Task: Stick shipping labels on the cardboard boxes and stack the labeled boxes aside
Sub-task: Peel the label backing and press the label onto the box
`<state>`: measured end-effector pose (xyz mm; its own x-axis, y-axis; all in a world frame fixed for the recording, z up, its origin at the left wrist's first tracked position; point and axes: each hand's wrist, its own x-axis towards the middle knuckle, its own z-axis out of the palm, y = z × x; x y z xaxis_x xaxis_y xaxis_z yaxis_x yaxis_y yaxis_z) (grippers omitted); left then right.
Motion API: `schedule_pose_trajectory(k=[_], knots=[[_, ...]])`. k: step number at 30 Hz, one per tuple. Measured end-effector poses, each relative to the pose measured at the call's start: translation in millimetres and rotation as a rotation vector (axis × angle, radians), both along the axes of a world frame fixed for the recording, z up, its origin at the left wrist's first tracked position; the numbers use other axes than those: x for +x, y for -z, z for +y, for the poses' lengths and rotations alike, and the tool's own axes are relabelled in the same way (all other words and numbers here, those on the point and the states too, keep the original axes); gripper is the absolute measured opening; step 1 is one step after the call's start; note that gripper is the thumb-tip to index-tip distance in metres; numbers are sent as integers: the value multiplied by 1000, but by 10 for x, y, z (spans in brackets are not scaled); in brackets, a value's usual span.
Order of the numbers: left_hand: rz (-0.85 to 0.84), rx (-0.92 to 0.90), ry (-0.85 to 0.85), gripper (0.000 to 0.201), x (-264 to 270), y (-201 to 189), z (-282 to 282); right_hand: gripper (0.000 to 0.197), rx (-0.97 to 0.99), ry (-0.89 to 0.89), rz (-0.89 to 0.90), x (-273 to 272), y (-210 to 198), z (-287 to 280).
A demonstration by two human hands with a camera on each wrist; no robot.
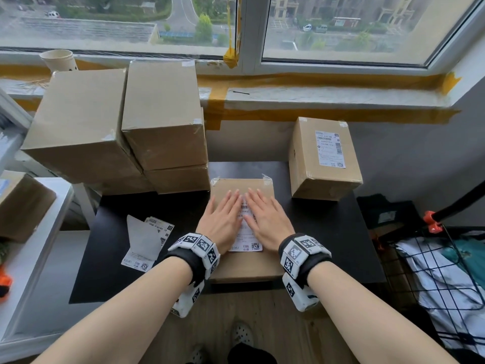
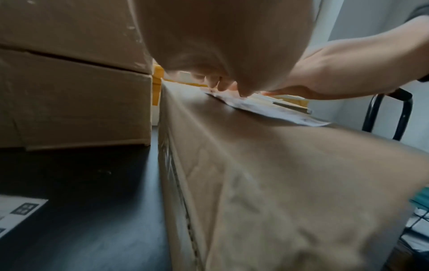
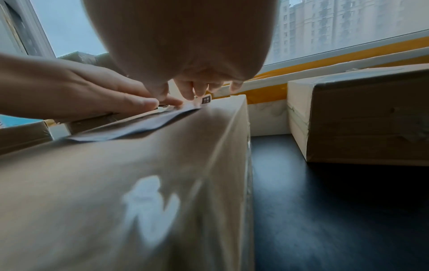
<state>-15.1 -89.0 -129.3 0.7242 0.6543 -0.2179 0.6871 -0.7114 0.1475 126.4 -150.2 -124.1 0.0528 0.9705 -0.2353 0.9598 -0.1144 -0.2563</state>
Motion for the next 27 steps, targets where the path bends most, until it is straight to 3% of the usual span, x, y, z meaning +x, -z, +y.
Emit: schedule_pose_trajectory(k=[5,12,15,18,23,27], knots=[[30,-13,42,81,-29,69,60,60,-58,-18,-52,59,83,15],[-20,-15,46,74,-111,105,129,60,-4,26,-39,133,129,2],[-13,-5,76,71,-82,98,124,75,12,-77,-56,45,128,26],[12,4,78,74,-145,123,153,80,5,-65,-57,80,166,8],[23,-4,139,68,-276,98,169,57,-27,-20,-60,112,135,-21],[52,-39,163,61,-317,47,105,58,-29,-14,-76,47,115,-103]])
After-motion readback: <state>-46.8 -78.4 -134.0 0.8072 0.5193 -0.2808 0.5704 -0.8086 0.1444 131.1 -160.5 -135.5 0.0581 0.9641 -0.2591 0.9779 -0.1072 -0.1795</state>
